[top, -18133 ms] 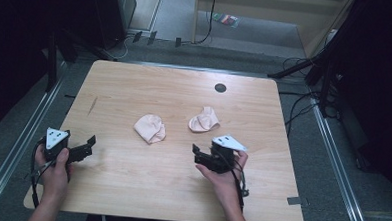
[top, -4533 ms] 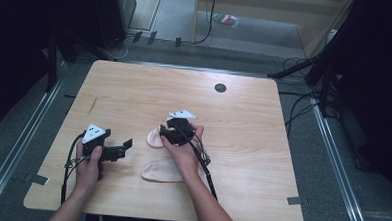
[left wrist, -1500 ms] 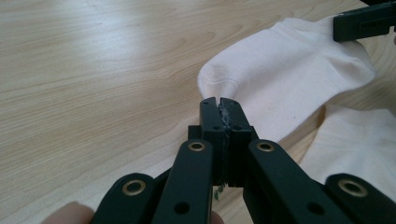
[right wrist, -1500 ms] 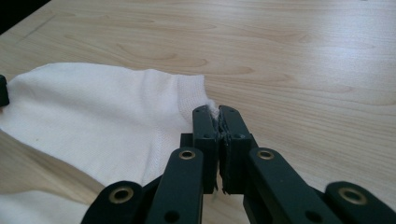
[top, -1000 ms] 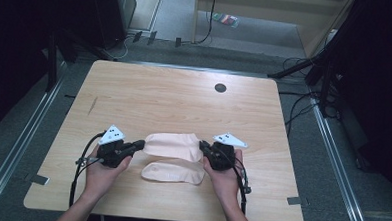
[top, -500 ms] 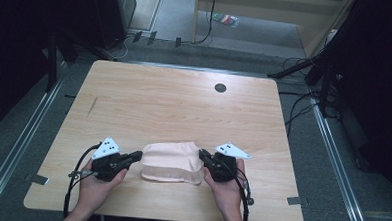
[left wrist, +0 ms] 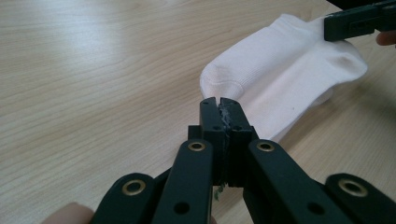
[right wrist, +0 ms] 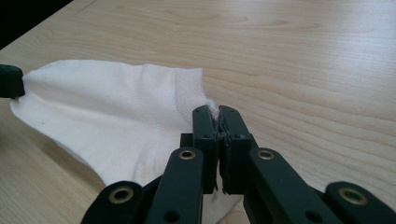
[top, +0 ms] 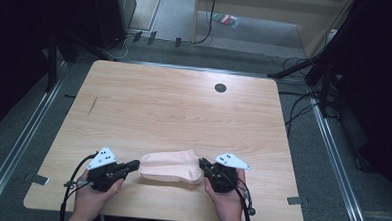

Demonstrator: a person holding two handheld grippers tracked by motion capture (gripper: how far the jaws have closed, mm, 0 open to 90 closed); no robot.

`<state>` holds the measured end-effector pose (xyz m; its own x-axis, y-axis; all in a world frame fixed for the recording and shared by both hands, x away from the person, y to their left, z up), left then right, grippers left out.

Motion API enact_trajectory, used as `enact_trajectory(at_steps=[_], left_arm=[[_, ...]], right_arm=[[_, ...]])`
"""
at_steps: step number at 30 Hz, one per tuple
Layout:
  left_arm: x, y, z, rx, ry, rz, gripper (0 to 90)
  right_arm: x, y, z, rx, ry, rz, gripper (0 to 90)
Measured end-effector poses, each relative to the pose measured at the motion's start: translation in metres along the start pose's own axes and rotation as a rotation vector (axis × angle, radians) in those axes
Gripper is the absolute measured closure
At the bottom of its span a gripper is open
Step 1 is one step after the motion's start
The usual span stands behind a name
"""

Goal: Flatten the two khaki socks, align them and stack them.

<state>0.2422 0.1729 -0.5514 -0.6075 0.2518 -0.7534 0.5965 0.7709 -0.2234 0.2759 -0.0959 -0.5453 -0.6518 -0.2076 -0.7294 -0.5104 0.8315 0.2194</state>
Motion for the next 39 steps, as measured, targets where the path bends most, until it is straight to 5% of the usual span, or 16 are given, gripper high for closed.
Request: enact_trajectory(at_steps=[7,17,34,39], left_arm=[[0.008,0.002,0.016,0.001,0.055,0.010,90.0],[0.012,-0.003,0.028,-0.051,0.101,0.065,90.0],[0.017,0.004,0.033,-0.070,0.115,0.075,87.7],[0.011,0.005,0.026,-0.027,0.032,0.051,54.3]], right_arm=[[0.006,-0.003,0.005,0.022,0.019,0.001,87.5],[0.014,-0.012,0.020,0.044,0.062,-0.003,87.2],[0.020,-0.013,0.030,0.046,0.094,-0.025,85.4],[0.013,-0.015,0.025,-0.017,0.027,-0.003,44.4]])
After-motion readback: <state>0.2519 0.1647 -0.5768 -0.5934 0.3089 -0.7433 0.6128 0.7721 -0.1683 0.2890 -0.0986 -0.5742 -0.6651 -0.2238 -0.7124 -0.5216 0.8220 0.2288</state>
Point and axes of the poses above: each handheld gripper's, and its own axes: z roughly forward along the jaws, x roughly out of its underside, y roughly to its left, the point moved 6 cm from there along z, roughly forward along the jaws, and after that the axes turned 7 degrees about y, right-handed, at the moved point
